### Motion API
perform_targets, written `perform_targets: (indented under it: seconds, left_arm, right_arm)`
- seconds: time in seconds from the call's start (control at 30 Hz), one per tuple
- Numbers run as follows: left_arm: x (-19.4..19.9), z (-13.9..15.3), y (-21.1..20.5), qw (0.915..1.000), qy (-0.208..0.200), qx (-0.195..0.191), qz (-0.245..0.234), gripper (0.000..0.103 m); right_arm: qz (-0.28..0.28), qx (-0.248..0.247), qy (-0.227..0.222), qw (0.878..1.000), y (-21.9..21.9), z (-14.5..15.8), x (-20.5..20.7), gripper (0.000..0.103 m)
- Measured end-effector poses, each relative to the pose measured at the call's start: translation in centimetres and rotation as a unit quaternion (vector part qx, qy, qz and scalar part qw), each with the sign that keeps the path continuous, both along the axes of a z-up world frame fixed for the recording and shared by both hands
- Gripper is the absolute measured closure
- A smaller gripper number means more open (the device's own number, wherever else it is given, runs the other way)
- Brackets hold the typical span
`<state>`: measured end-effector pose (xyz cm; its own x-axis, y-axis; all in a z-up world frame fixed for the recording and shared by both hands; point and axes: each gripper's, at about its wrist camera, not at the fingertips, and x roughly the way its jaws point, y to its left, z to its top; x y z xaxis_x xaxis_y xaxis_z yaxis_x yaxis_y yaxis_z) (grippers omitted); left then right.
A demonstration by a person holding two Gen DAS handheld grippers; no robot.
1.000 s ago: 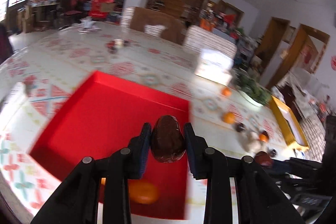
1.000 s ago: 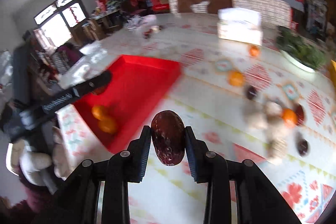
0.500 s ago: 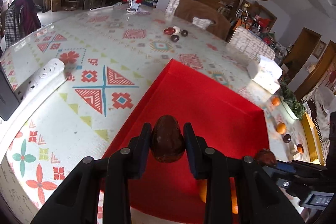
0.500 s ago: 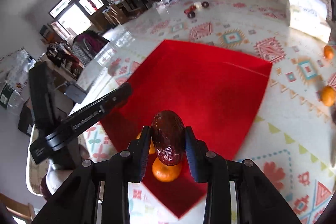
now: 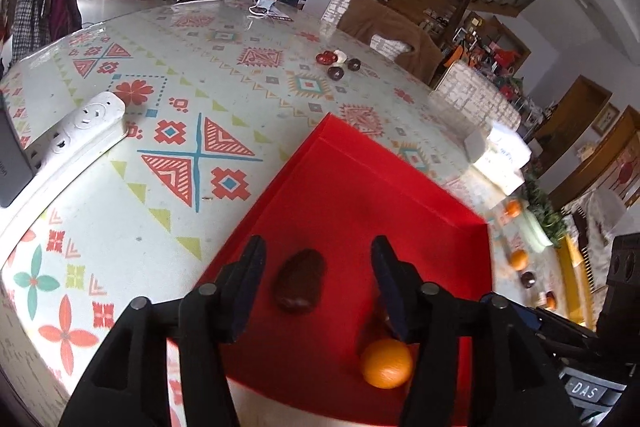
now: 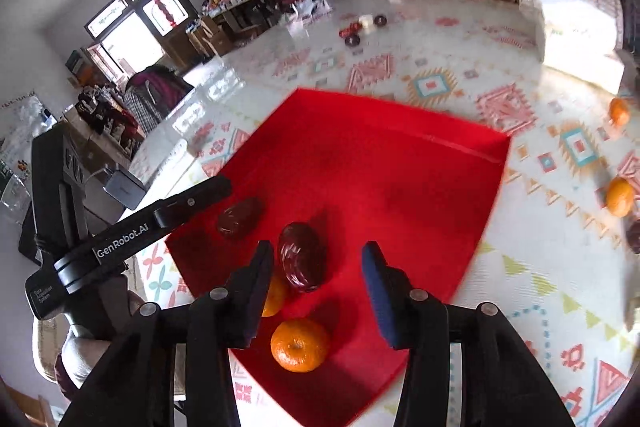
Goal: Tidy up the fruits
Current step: 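Carry both dates into the red tray and open both tools, then grasp a beige block with the left tool while the right tool grasps a round beige chunk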
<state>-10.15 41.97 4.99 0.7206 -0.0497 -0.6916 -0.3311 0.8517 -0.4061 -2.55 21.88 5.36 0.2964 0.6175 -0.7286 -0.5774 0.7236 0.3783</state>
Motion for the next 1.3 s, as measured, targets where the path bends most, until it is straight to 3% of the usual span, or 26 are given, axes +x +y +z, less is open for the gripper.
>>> perform_targets:
  seconds: [0.27, 0.37, 0.47, 0.6, 0.7, 0.93, 1.17, 1.23, 1.3]
  left_arm:
    - [-2.1, 4.4, -4.4, 0.9987, -0.038, -0.007, -0.033, 0.032]
    - [-2.5, 5.8, -7.0, 0.9971, -0.049, -0.001, -0.057, 0.028]
    - [-2.6, 6.6, -10.4, 0.9947, -0.058, 0.005, -0.084, 0.024]
    - [-1.5, 6.2, -14.6, 0.9914, -0.052, 0.007, -0.120, 0.023]
    - [-0.3, 4.9, -18.1, 0.9878, -0.034, 0.007, -0.152, 0.023]
    - [1.8, 2.2, -24.6, 0.9777, 0.004, 0.022, -0.209, 0.023]
    - [3.3, 1.1, -28.2, 0.9672, 0.005, 0.078, -0.242, 0.023]
    - [3.9, 0.5, -29.1, 0.9644, 0.009, 0.091, -0.248, 0.023]
    - [4.8, -0.2, -29.9, 0.9613, 0.012, 0.098, -0.257, 0.023]
  right_arm:
    - [-0.045, 0.032, -0.025, 0.998, -7.1, 2.9, -1.0, 0.045]
    - [-0.077, 0.033, -0.045, 0.995, -11.9, 4.2, -1.8, 0.045]
    - [-0.125, 0.030, -0.063, 0.990, -17.8, 4.9, -2.5, 0.036]
    - [-0.196, 0.011, -0.061, 0.979, -25.6, 3.9, -3.1, 0.035]
    - [-0.218, -0.002, -0.038, 0.975, -28.6, 1.9, -3.4, 0.035]
    - [-0.207, -0.011, -0.012, 0.978, -29.0, -1.3, -2.5, 0.035]
    - [-0.202, -0.054, -0.022, 0.978, -27.4, -4.0, -1.0, 0.035]
    - [-0.202, -0.061, -0.026, 0.977, -27.3, -4.3, -0.7, 0.040]
    - [-0.203, -0.068, -0.031, 0.976, -27.3, -4.4, -0.6, 0.061]
